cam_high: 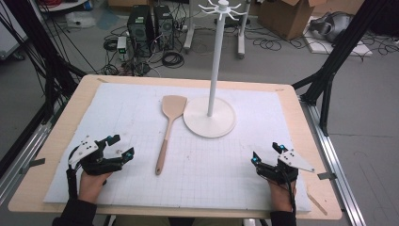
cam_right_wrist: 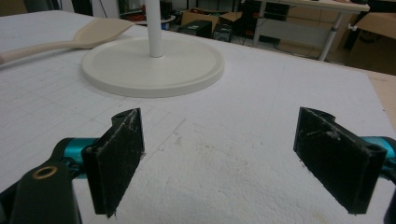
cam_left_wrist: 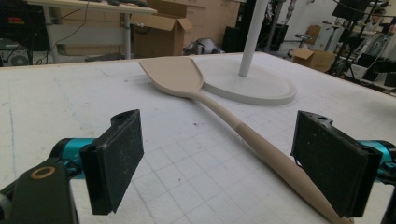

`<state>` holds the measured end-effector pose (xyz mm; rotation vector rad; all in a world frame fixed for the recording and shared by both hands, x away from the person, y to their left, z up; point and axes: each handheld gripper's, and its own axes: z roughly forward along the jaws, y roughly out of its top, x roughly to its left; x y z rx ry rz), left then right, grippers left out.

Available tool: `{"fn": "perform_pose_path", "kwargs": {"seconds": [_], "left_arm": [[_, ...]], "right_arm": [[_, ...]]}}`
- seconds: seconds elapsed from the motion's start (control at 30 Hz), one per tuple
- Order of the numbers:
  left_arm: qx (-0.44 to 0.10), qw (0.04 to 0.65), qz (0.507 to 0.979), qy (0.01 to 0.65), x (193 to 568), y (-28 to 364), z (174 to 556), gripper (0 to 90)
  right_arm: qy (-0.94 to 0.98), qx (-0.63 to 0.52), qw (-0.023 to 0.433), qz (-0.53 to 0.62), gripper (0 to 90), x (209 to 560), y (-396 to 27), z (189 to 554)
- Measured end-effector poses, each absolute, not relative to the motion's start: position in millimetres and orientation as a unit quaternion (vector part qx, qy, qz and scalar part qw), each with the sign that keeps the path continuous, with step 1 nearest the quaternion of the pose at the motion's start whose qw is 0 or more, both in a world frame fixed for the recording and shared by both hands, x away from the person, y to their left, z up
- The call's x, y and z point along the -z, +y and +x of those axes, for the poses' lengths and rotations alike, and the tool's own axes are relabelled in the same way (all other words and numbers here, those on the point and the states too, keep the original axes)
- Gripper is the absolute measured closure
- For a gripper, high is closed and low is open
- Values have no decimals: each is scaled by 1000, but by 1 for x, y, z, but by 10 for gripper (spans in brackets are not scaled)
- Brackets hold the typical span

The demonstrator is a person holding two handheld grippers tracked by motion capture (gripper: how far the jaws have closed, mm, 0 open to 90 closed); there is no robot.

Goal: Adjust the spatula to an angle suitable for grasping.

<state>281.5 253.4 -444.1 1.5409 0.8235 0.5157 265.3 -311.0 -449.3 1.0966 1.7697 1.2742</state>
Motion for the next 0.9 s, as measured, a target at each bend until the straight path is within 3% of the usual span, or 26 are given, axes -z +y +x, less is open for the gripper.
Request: {"fn": "perform_pose_path", "kwargs": {"seconds": [0.4,0.9], "left_arm": [[-181,591,696,365,422,229,292,187],[-153,544,735,376,415,185,315,329]], "right_arm": [[703,-474,332,414,154,437,-302,264],[704,-487,327,400,154,424,-299,259]]}}
